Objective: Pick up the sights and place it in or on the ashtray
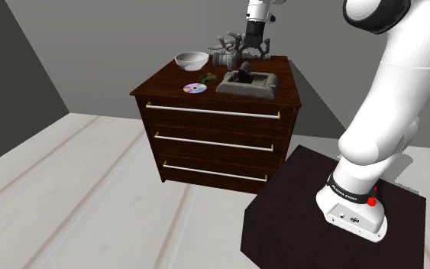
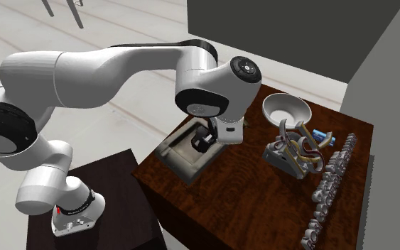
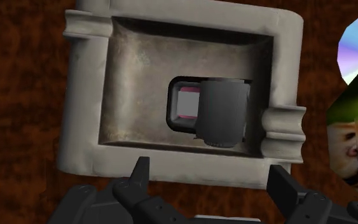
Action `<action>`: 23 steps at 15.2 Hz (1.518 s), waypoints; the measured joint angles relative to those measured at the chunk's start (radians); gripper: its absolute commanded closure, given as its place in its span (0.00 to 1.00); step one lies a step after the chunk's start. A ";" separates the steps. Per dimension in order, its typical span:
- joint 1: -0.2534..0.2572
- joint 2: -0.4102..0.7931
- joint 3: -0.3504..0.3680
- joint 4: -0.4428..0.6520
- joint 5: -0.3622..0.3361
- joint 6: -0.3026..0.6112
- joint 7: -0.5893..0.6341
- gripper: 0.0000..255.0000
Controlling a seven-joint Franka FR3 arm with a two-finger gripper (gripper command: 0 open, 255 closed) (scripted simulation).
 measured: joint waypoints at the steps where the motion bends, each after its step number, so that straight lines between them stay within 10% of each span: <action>1: 0.002 -0.004 0.001 -0.018 0.001 0.014 0.000 0.00; 9: 0.005 -0.010 0.004 -0.059 0.002 0.049 -0.002 0.00; 10: 0.005 -0.010 0.004 -0.059 0.002 0.049 -0.002 1.00; 19: 0.005 -0.010 0.004 -0.059 0.002 0.049 -0.002 1.00; 20: 0.005 -0.010 0.004 -0.059 0.002 0.049 -0.002 0.00; 23: 0.033 -0.058 0.022 -0.079 -0.076 0.075 0.024 0.00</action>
